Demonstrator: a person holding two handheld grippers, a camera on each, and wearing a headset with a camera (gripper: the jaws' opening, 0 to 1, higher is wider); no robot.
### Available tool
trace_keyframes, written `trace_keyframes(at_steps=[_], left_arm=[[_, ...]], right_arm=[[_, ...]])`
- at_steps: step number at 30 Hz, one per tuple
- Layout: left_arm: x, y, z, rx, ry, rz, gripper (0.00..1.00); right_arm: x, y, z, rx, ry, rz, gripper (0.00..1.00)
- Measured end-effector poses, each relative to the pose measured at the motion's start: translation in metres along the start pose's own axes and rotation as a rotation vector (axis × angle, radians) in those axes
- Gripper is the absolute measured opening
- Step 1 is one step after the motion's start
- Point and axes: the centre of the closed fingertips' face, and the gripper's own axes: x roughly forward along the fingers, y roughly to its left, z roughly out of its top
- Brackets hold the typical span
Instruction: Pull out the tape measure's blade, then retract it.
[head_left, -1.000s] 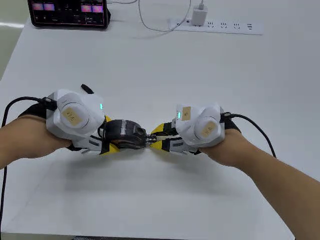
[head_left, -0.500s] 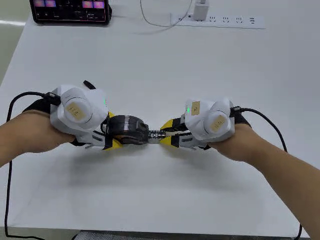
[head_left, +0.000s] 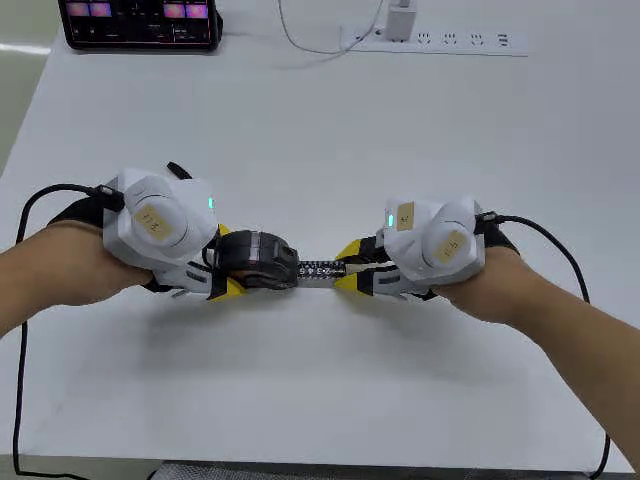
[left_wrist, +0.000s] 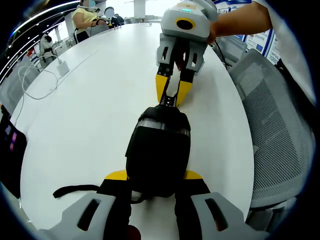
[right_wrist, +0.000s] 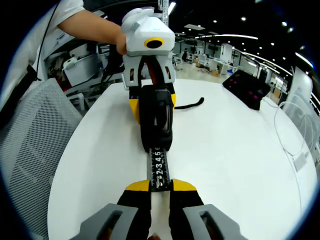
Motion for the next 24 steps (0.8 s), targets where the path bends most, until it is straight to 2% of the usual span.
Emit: trace_keyframes(at_steps=[24], left_arm=[[0.0, 0.0, -0.001, 0.005, 0.006, -0.001, 0.28]], right_arm=[[-0.02, -0.002, -0.016, 0.002, 0.037, -0.016, 0.08]])
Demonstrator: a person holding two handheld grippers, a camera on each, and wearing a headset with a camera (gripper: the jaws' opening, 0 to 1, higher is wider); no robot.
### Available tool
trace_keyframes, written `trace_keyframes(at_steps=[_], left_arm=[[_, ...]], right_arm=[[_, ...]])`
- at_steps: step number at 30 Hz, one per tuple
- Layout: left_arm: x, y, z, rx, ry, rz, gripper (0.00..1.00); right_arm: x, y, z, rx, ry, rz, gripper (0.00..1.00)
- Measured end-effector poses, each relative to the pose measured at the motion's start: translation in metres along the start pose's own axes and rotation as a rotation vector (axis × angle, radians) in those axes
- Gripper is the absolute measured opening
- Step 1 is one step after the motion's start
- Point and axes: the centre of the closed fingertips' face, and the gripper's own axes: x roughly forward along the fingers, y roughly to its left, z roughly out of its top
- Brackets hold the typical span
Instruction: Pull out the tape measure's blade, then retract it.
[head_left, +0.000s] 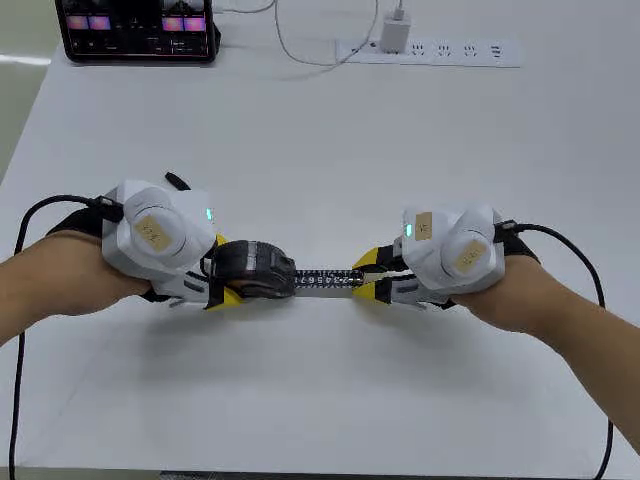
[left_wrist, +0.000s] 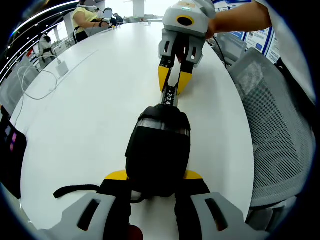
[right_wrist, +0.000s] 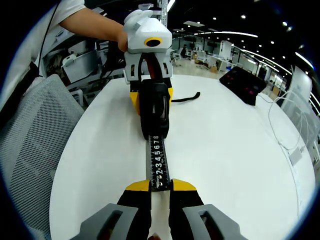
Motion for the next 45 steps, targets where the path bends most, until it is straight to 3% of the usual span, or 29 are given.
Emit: trace_keyframes(at_steps=[45], left_arm=[[0.0, -0.001, 0.001, 0.003, 0.002, -0.001, 0.29]], right_arm=[[-0.038, -0.006, -0.044, 0.029, 0.085, -0.037, 0.08]])
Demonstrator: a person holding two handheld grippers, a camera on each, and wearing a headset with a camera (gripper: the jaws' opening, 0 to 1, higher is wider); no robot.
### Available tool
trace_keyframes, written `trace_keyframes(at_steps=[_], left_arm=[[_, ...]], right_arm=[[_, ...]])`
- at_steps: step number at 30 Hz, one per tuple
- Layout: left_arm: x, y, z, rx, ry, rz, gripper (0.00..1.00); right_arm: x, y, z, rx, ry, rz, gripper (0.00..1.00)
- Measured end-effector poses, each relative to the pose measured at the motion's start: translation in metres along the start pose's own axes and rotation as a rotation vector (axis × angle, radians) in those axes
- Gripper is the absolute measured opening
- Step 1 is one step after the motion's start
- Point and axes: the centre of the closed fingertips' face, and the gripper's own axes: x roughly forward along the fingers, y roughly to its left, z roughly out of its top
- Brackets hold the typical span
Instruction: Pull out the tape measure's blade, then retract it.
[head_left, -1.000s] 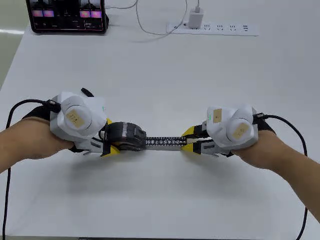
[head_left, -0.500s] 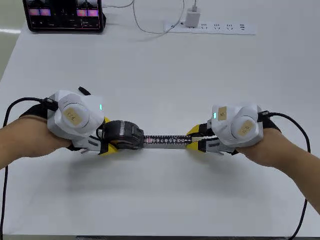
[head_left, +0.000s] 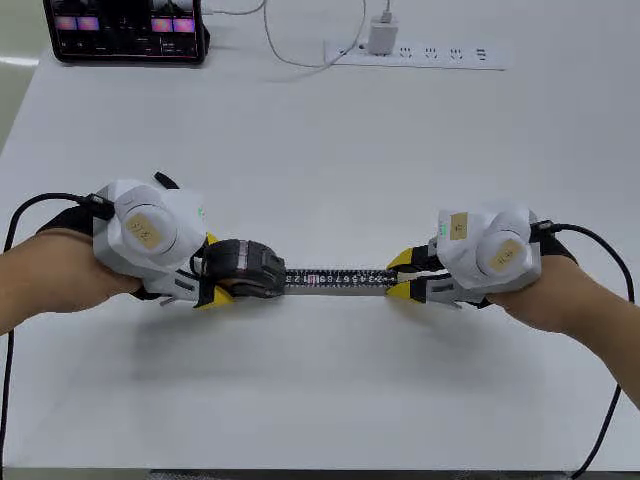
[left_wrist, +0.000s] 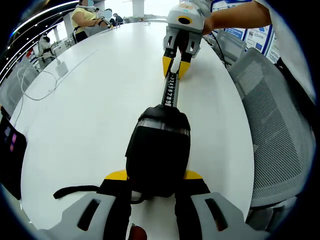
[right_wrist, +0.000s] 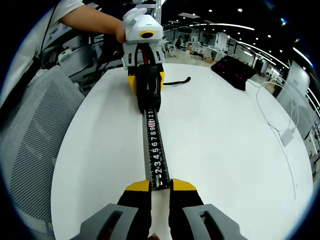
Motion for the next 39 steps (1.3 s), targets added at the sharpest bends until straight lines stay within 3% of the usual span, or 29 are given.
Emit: trace_keyframes(at_steps=[39], left_arm=[[0.001, 0.0, 0.0, 0.006, 0.006, -0.004, 0.29]], right_arm=[[-0.034, -0.009, -0.042, 0.007, 0.078, -0.024, 0.08]])
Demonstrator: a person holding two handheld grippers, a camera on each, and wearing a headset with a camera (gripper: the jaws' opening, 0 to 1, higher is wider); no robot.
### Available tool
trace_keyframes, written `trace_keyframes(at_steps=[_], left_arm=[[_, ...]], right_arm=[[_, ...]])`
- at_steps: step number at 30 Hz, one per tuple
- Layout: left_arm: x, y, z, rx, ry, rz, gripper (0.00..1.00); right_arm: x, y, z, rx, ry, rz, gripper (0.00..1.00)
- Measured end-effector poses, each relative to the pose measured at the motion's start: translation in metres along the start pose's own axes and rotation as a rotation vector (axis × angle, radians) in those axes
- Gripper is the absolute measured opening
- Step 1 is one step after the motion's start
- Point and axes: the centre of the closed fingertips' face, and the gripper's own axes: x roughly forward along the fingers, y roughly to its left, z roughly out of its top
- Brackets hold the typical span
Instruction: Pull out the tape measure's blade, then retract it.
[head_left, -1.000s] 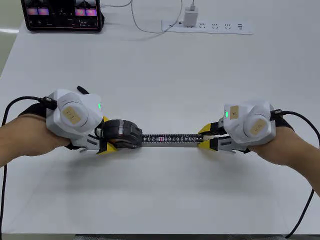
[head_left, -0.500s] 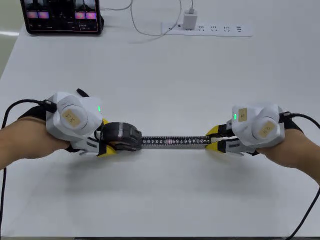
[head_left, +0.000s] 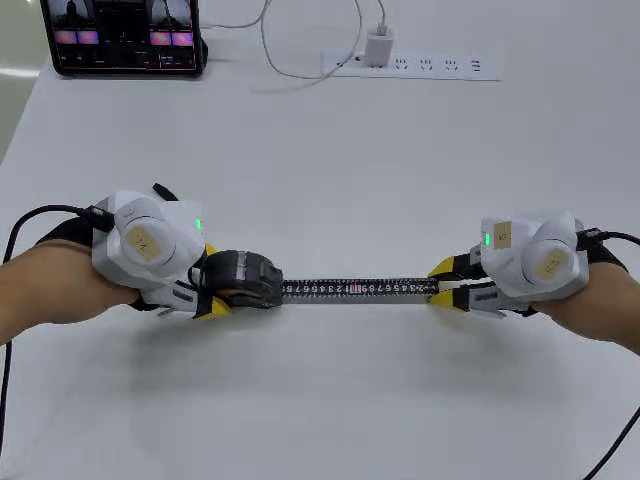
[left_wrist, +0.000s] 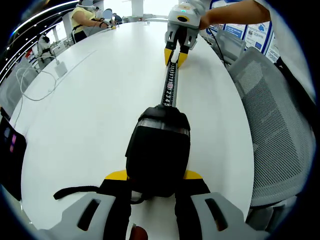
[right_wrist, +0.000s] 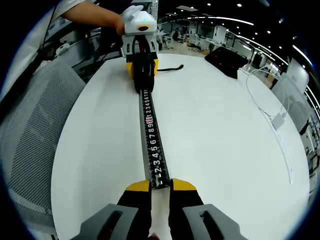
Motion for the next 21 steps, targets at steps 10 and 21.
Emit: trace_keyframes(at_steps=[10, 21], left_arm=[[0.0, 0.0, 0.0, 0.001, 0.001, -0.001, 0.29], [0.0, -0.001, 0.0, 0.002, 0.002, -0.001, 0.29]], right_arm=[[-0.009, -0.001, -0.012, 0.006, 0.019, -0.003, 0.08], [-0.017, -0.002, -0.023, 0.013, 0.039, -0.008, 0.08]])
